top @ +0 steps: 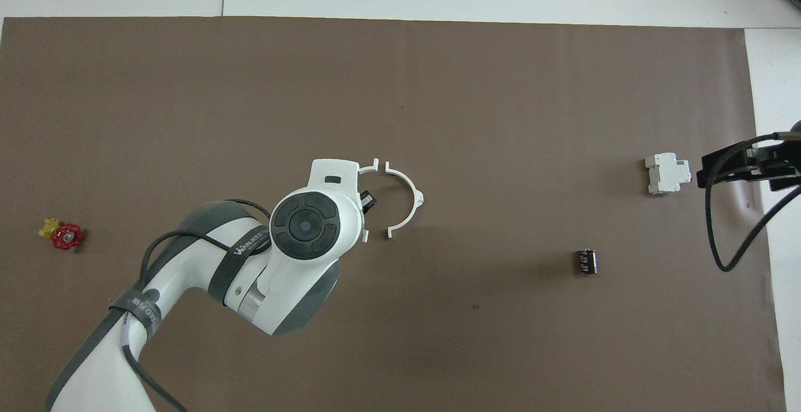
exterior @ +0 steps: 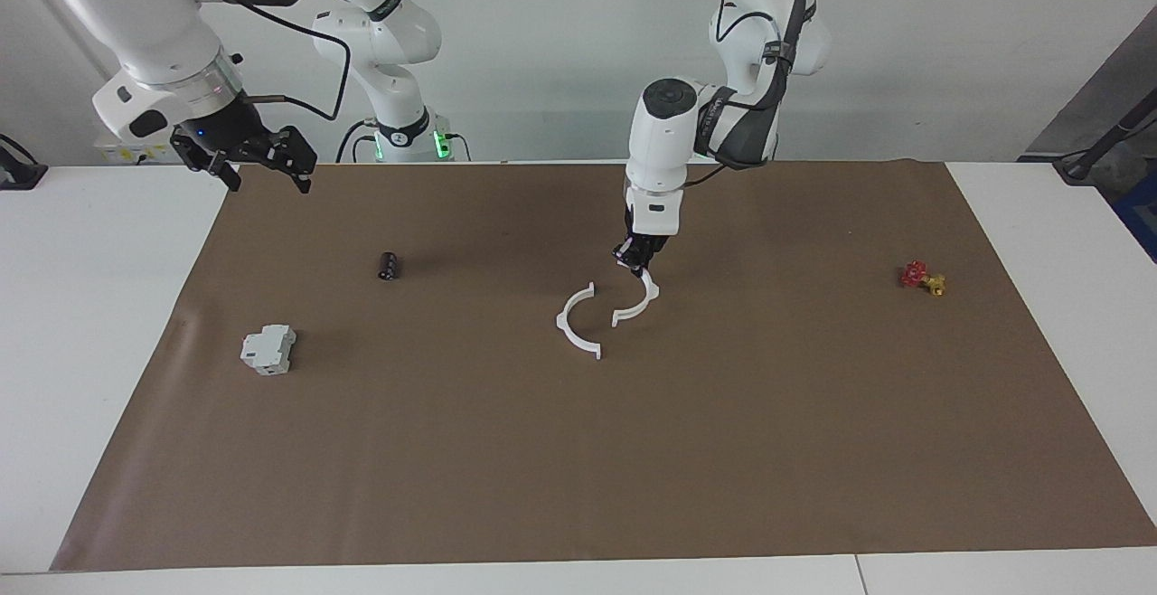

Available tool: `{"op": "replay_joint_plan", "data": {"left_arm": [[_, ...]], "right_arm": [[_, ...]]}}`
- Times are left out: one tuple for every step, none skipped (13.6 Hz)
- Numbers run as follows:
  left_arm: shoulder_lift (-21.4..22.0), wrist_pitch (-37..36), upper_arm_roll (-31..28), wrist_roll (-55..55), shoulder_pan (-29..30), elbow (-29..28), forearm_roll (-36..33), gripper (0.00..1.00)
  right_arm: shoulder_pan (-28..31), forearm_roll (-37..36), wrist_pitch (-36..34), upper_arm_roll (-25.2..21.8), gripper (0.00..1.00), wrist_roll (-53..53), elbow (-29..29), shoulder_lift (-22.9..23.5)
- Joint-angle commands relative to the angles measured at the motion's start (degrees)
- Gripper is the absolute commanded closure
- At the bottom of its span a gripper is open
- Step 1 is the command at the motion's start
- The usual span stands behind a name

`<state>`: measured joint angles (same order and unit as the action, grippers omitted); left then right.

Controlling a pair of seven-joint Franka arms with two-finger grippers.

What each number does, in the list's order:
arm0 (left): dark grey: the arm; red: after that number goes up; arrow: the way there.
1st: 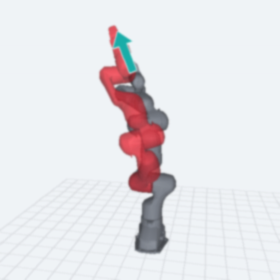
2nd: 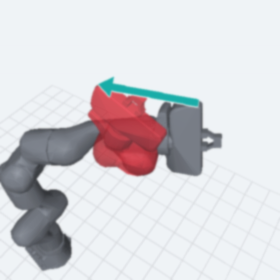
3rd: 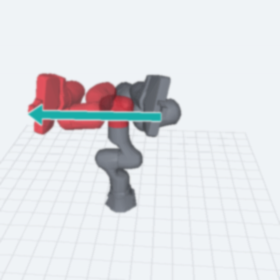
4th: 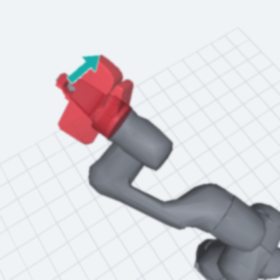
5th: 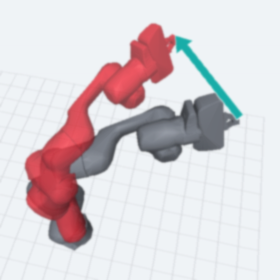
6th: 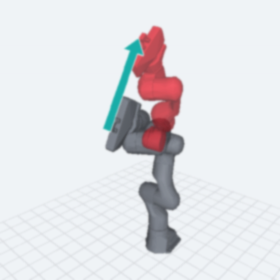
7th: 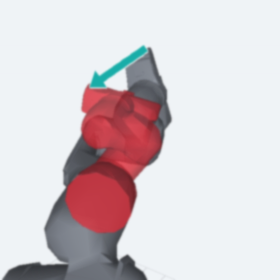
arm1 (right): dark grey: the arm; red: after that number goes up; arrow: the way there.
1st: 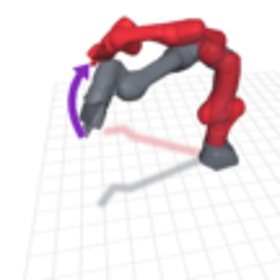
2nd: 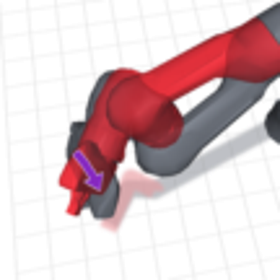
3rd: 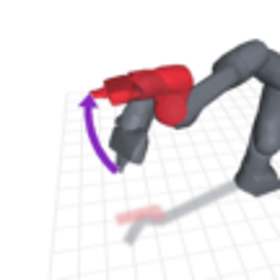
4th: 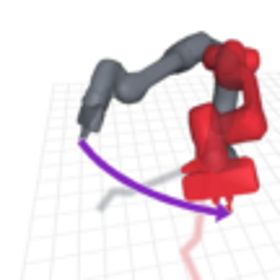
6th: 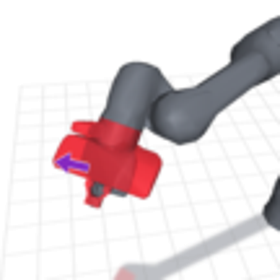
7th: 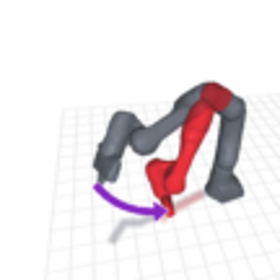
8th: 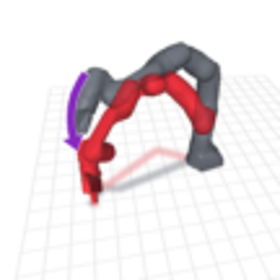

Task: Assemble drain pipe with both arms
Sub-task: 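Carry the second arc with the left gripper toward the placed arc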

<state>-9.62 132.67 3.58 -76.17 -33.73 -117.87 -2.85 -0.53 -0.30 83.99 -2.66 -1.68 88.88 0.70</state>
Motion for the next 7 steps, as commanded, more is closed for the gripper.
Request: {"op": "replay_joint_plan", "data": {"left_arm": [[-7.5,0.7,-1.1,-3.3,-1.5,5.7,-1.2,1.0],[-7.6,0.7,-1.2,-3.4,-1.2,5.6,-1.2,1.0],[-7.6,0.5,-1.1,-4.3,-0.9,5.5,-1.2,1.0],[-7.4,0.5,-1.1,-5.1,-0.9,4.8,-1.3,1.0],[-7.3,0.5,-1.1,-5.2,-1.0,4.1,-1.4,1.0],[-7.3,0.4,-1.1,-5.2,-1.1,3.9,-1.4,1.0],[-7.2,0.6,-1.1,-5.4,-1.1,3.9,-1.4,1.0]], "right_arm": [[0.2,-0.2,0.8,-0.2,0.0,3.0,1.4,-1.1],[0.2,-0.1,1.1,-0.2,0.0,2.9,1.6,-1.1],[0.4,-0.1,1.0,-0.2,0.0,2.7,1.6,-1.2],[0.6,0.1,1.1,-0.3,0.0,2.5,1.7,-1.2],[1.1,0.4,1.1,-0.3,0.0,2.7,1.6,-1.2],[1.1,0.4,1.1,-0.3,0.0,2.6,1.6,-1.2],[1.4,0.4,1.3,-0.3,0.0,3.1,1.6,-1.2]]}}
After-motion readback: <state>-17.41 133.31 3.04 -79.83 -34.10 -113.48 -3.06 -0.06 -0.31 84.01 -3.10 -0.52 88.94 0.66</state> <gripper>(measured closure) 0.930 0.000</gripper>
